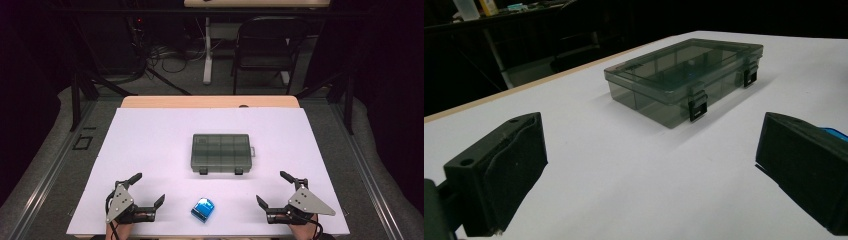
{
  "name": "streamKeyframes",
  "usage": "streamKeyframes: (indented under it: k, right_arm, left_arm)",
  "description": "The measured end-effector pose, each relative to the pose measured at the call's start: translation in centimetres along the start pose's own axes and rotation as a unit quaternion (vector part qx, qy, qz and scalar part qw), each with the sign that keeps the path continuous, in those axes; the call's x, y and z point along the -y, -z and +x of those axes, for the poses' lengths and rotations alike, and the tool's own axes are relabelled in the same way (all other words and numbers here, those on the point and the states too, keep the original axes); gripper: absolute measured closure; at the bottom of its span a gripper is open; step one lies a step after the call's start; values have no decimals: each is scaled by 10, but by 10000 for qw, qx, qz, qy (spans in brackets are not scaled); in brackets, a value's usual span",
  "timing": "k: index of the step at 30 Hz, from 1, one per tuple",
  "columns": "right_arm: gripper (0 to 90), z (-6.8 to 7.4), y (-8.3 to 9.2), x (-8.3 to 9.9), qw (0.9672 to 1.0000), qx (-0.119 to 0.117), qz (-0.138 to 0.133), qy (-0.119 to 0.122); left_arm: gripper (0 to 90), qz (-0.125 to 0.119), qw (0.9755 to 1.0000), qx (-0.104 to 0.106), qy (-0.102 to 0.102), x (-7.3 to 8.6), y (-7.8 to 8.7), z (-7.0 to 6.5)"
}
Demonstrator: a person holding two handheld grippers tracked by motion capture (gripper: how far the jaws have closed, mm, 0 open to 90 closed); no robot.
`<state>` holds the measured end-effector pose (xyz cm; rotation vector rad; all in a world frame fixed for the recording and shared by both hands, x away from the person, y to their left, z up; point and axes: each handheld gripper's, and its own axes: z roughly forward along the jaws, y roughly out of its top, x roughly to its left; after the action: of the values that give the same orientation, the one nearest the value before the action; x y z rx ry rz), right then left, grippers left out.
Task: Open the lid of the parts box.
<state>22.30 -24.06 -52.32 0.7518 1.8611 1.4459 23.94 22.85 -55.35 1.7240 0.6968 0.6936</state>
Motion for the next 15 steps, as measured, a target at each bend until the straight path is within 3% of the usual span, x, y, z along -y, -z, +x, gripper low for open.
streamKeyframes:
  k: [10, 11, 15]
  right_arm:
    - [0, -1, -6, 0, 10000, -33, 33, -69]
    - [0, -3, -7, -1, 9998, -83, 156, -75]
    - [0, -6, -12, -1, 9997, -100, 237, -43]
  left_arm:
    - [1, 9, 10000, 24, 1, -2, -4, -1]
    - [1, 19, 10000, 40, 10, -3, -5, 0]
    - [1, 43, 10000, 54, -59, -4, -8, -1]
